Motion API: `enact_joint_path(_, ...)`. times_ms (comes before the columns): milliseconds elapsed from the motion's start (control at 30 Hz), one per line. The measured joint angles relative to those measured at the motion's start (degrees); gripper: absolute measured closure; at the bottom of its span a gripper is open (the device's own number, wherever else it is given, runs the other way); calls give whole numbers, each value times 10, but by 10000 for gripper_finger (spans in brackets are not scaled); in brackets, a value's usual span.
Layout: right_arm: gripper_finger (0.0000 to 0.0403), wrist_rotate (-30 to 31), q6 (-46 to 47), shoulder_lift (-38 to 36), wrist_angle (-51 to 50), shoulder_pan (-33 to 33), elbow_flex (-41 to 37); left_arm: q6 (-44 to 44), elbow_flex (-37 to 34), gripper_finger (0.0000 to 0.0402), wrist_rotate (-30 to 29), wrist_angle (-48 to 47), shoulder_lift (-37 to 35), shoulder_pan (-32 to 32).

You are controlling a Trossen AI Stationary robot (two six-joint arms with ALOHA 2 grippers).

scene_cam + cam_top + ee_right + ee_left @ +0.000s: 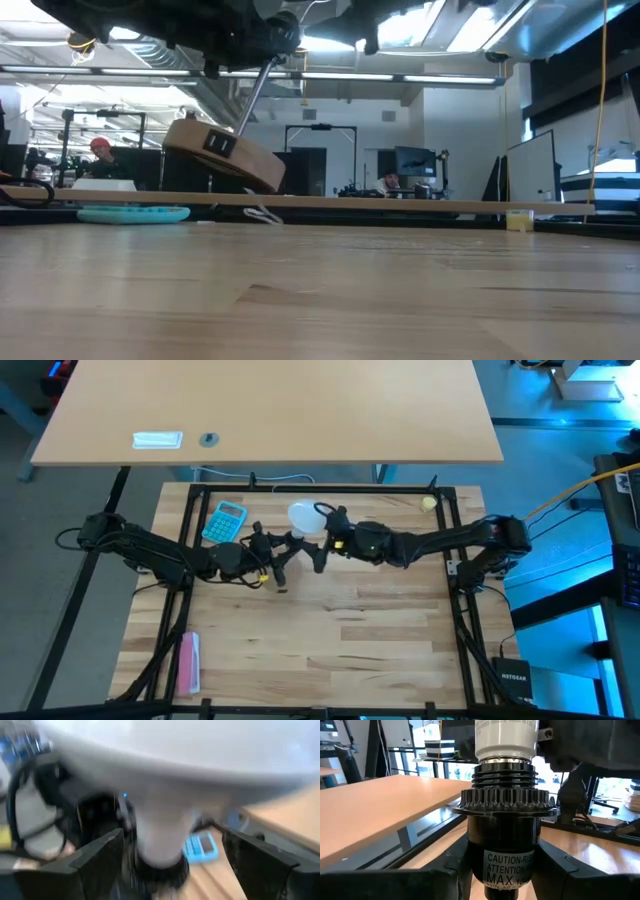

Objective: Screw lightbulb
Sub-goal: Remove the light bulb from the lamp

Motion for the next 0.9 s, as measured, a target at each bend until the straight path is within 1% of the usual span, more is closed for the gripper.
enact_joint_path(67, 68, 7, 0, 21, 64, 0, 0, 0, 0, 266, 0, 0, 0, 0)
enact_joint_path(167, 74, 21, -2, 43, 127, -1, 0, -2, 0, 266, 0, 0, 0, 0)
enact_joint_path(233, 80, 21, -2, 47, 142, -5, 1, -3, 0, 266, 0, 0, 0, 0)
enact_joint_path(300, 95, 21, -2, 47, 140, -9, 5, -4, 0, 266, 0, 0, 0, -1)
enact_joint_path(400, 144, 21, -19, 47, 134, -9, 10, -5, 0, 266, -3, 1, 0, -4)
enact_joint_path(533, 241, 11, -54, 47, 121, -6, 19, -1, 0, 266, 1, 3, 0, -6)
enact_joint_path(567, 242, 7, -56, 47, 117, -5, 21, 1, 0, 266, 4, 3, 0, -6)
enact_joint_path(700, 242, -45, -59, 42, 96, -8, 27, -10, 0, 266, 41, 2, 0, -6)
enact_joint_path(767, 242, -91, -61, 40, 94, -8, 30, -19, 0, 266, 75, 3, -5, -6)
enact_joint_path(833, 243, -158, -62, 37, 94, -8, 32, -20, 0, 266, 135, 3, -12, -6)
enact_joint_path(900, 243, -258, -63, 34, 94, -9, 33, -26, 0, 266, 222, 3, -18, -5)
